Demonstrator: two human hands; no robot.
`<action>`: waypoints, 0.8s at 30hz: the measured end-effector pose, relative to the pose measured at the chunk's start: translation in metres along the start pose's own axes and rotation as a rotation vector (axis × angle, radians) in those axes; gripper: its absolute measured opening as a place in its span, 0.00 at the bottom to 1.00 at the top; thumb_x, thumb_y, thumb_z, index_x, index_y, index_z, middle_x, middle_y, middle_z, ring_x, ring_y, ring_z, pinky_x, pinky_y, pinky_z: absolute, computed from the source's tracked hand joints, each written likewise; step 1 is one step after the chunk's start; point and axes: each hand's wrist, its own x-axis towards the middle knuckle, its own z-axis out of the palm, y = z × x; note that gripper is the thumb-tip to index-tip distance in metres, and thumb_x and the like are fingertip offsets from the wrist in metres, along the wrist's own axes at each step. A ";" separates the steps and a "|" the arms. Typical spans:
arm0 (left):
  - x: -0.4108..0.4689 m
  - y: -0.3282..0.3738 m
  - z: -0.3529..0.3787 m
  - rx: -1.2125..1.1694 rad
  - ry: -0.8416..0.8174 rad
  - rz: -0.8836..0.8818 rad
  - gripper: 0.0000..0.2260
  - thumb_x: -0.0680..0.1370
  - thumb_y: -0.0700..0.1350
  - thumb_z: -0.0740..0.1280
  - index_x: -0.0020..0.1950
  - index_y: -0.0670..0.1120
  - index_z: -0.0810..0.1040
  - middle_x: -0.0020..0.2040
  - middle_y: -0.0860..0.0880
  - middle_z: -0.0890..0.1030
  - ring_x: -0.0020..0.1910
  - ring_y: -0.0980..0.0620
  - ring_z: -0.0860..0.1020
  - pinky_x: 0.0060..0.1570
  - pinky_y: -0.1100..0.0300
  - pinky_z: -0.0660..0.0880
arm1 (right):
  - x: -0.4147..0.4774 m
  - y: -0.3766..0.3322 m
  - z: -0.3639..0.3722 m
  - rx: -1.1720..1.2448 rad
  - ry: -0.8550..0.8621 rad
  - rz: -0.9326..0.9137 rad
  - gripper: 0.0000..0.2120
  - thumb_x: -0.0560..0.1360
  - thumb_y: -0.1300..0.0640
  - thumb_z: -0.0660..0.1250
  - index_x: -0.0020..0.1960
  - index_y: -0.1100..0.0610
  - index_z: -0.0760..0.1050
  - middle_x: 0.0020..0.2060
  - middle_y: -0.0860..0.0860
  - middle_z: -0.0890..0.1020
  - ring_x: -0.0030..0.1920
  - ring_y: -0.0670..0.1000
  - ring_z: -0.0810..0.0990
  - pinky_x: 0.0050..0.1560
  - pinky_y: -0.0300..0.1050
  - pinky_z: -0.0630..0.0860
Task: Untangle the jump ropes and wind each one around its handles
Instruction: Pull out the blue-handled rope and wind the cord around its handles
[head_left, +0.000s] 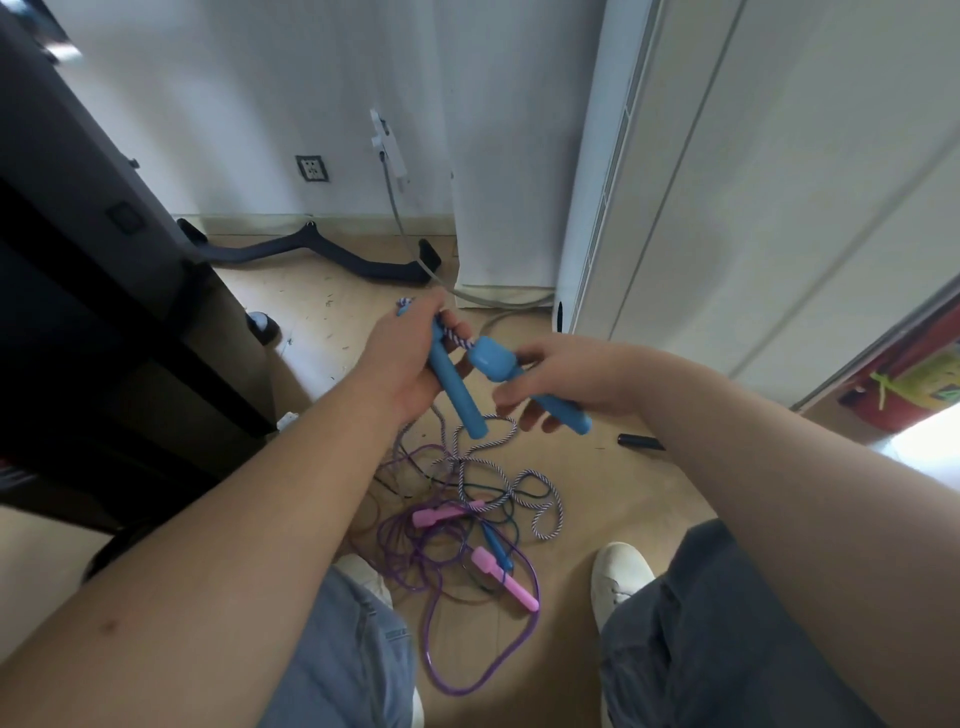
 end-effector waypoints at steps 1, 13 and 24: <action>0.001 0.002 -0.003 -0.007 0.017 0.008 0.09 0.80 0.44 0.64 0.40 0.47 0.72 0.31 0.51 0.76 0.34 0.54 0.77 0.47 0.52 0.80 | 0.001 0.003 0.001 -0.061 0.005 0.023 0.13 0.76 0.53 0.72 0.58 0.54 0.78 0.45 0.51 0.86 0.40 0.51 0.84 0.46 0.50 0.82; -0.015 -0.021 0.013 0.333 -0.062 -0.047 0.21 0.84 0.59 0.55 0.59 0.46 0.80 0.52 0.43 0.84 0.47 0.47 0.81 0.50 0.48 0.80 | 0.002 -0.004 0.028 0.235 0.151 -0.075 0.10 0.83 0.48 0.62 0.61 0.50 0.74 0.54 0.53 0.84 0.51 0.55 0.86 0.51 0.62 0.83; -0.023 -0.009 0.016 -0.135 -0.039 -0.113 0.13 0.83 0.53 0.59 0.49 0.46 0.77 0.51 0.41 0.77 0.52 0.41 0.78 0.56 0.43 0.77 | 0.002 -0.002 0.039 0.155 0.176 -0.106 0.15 0.80 0.53 0.67 0.66 0.51 0.70 0.56 0.53 0.79 0.54 0.55 0.83 0.49 0.59 0.84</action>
